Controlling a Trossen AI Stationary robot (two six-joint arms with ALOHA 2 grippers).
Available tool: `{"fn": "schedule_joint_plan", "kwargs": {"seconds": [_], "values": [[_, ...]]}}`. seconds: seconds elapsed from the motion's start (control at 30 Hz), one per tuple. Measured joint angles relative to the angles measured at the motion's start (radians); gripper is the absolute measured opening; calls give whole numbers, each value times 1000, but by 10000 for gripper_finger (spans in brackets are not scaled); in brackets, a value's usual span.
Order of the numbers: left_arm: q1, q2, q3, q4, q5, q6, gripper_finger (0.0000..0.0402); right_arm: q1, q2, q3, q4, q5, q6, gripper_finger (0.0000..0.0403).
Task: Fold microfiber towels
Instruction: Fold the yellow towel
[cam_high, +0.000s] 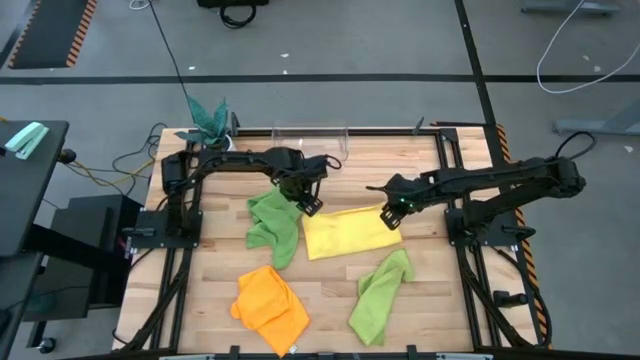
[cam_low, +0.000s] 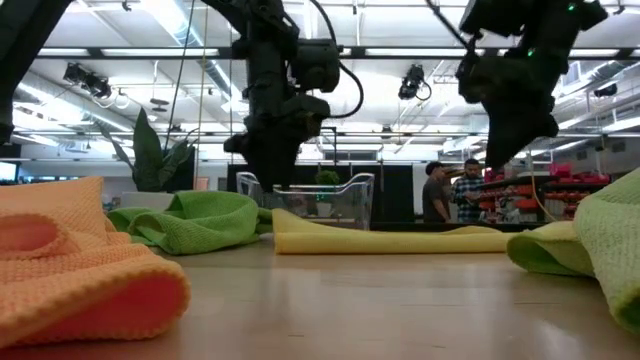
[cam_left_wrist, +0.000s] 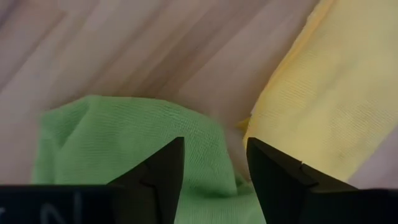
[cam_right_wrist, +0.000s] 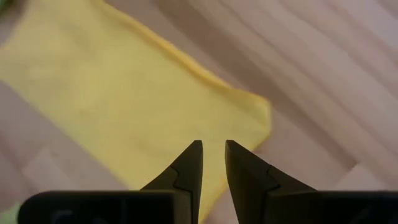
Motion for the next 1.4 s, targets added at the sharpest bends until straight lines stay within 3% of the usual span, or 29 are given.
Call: {"fn": "schedule_joint_plan", "kwargs": {"seconds": [0.3, 0.43, 0.67, 0.83, 1.4], "values": [[-143, -41, -6, -144, -8, -52, 169, 182, 14, 0, 110, 12, 67, 70], [-222, -41, -5, -102, -17, -142, 164, 218, 20, -3, 121, 41, 61, 60], [-324, -37, -5, 68, -50, -335, 154, 191, 29, -56, 187, 42, -7, 38], [-356, -25, -4, 30, -177, -454, 144, 135, 40, -114, 266, 36, -43, 10], [-348, 46, -6, -60, -261, -570, 110, 39, 62, -270, 365, -3, -19, 3]]}}
